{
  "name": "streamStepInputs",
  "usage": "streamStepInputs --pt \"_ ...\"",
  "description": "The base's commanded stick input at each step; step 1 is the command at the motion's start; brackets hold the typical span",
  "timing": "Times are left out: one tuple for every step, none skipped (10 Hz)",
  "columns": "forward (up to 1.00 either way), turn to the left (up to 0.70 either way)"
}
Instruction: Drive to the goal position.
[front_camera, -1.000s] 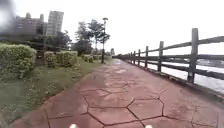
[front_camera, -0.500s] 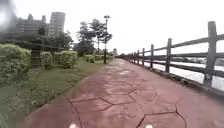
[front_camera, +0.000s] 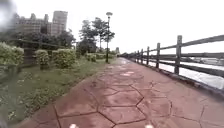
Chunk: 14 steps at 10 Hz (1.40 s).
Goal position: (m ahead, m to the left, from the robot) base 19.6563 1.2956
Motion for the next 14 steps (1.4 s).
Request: streamStepInputs --pt "0.85 -0.12" --pt "0.85 -0.26" --pt "0.85 -0.33" --pt "0.85 -0.33" --pt "0.85 -0.33" --pt "0.85 -0.33" --pt "0.85 -0.33" --pt "0.85 -0.27" --pt "0.85 -0.02" --pt "0.85 0.01" --pt "0.85 0.01" --pt "0.85 0.01" --pt "0.85 0.01" --pt "0.85 0.01"
